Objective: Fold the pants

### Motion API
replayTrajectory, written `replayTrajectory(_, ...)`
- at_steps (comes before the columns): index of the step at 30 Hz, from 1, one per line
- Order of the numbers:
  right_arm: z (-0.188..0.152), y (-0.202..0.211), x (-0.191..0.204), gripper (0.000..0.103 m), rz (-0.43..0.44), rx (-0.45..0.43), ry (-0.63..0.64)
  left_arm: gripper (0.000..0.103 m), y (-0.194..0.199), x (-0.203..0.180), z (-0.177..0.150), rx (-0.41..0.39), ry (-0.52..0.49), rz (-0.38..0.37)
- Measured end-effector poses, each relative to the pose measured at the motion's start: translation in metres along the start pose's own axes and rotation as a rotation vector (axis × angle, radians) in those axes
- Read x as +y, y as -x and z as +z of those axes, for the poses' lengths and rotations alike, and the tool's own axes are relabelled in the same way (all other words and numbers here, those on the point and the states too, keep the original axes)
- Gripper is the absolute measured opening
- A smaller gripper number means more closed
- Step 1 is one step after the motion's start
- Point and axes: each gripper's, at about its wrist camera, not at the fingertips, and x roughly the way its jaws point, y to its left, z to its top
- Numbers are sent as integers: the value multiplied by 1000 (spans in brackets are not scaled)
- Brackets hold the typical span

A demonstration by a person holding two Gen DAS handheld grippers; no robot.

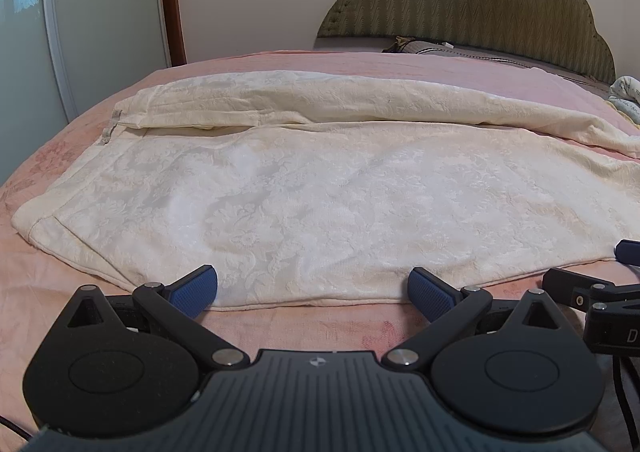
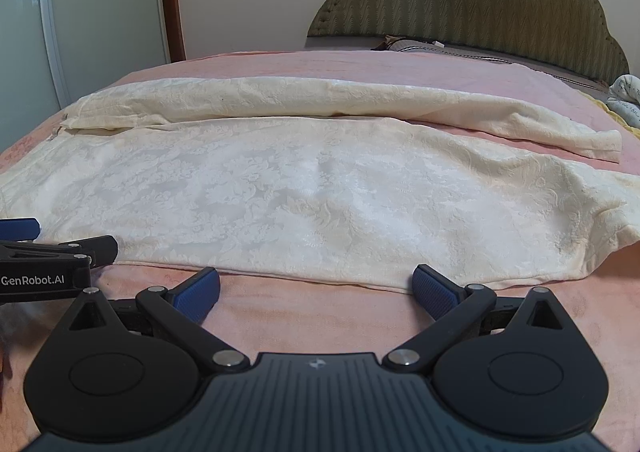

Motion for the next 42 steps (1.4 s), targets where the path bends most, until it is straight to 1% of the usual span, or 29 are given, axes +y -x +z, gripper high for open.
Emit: replayTrajectory(42, 0, 0, 2, 103, -9, 4, 8, 103, 0, -1, 0, -2, -2, 3)
